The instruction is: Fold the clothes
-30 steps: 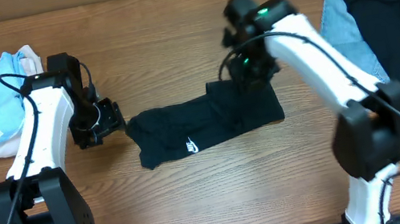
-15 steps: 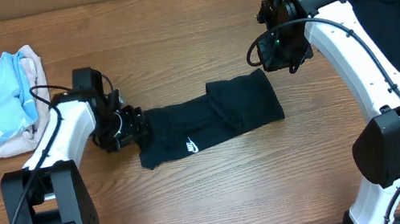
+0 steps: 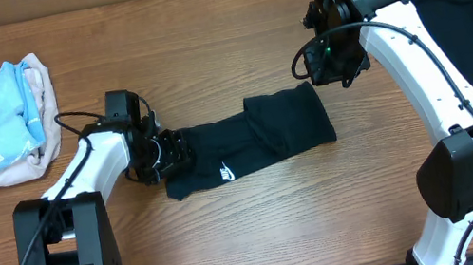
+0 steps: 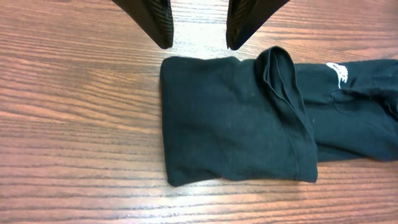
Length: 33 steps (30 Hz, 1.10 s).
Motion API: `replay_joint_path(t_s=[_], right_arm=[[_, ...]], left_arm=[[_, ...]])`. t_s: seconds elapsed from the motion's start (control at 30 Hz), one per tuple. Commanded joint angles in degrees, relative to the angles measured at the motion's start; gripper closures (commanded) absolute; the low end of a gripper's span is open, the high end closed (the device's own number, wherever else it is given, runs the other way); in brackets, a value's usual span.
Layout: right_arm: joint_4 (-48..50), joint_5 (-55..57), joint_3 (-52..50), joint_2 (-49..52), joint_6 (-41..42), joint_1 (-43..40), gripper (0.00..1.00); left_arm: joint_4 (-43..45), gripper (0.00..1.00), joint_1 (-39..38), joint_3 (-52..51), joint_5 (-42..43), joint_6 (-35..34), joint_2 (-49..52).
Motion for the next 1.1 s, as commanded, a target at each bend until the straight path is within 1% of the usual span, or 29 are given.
replay_joint_path(t_s=[0.0,0.07,0.1,0.13,0.17,0.2,0.27,0.33,0.4,0.5,0.6,0.73,0.93,1.0,1.07], right_arm=[[-0.28,0.55,0.66,-0.22,0.07,-0.13,0.68],[-0.33,0.57,0.66,-0.22,0.07,-0.13,0.68],[-0.35,0.57,0.66,-0.22,0.07,-0.13,0.68],[-0.37,0.57,0.66,-0.22,0.07,-0.13,0.69],[-0.42,0.57,0.66,-0.22,0.07,-0.13,0.68],[-0.46,0.57,0.66,-0.22,0.07,-0.13,0.68],[-0.5,0.57,0.66,-0.22,0.07,-0.13,0.68],[-0.5,0.57,0.66,-0.22,0.07,-0.13,0.68],[-0.52,0.57,0.66,-0.22,0.07,-0.13,0.68],[-0.87,0.96,0.66,-0.22,0.07,-0.13,0.69],[-1.22,2.19,0.66,-0.22,0.07,-0.13,0.68],[-1.36,2.73,0.66,-0.22,0.07,-0.13,0.69],[-1.33,2.71,0.66,-0.22,0.07,-0.13,0.68],[-1.36,2.69,0.66,-0.22,0.09,-0.13,0.68],[-1.36,2.69,0.66,-0.22,0.07,-0.13,0.68]], left_arm=[[1.42,0.26,-1.16,-2.54,-0.24,-3.69,0.35],[2.03,0.28,-1.16,-2.67,-0.15,-3.89,0.35],[2.25,0.31,-1.16,-2.67,-0.15,-4.15,0.35],[2.47,0.37,-1.14,-2.67,-0.11,-4.31,0.35],[2.69,0.46,-1.16,-2.67,0.04,-4.31,0.35],[2.82,0.59,-1.16,-2.67,0.02,-4.28,0.35],[2.84,0.74,-1.16,-2.67,0.0,-4.28,0.35],[2.91,0.87,-1.14,-2.67,-0.17,-4.26,0.35],[3.02,0.94,-0.96,-2.64,-0.85,-4.02,0.35],[2.84,0.96,0.09,-2.6,-2.71,-4.07,0.26],[1.88,0.96,3.17,-2.21,-3.96,-3.72,-0.26],[-1.03,0.96,9.62,-0.46,-4.81,0.63,-2.08],[-9.7,0.96,20.94,8.11,-5.22,8.9,-4.15],[-13.68,0.96,23.63,12.55,-6.16,10.86,-4.22],[-16.7,0.96,25.46,16.83,-7.41,11.43,-4.22]])
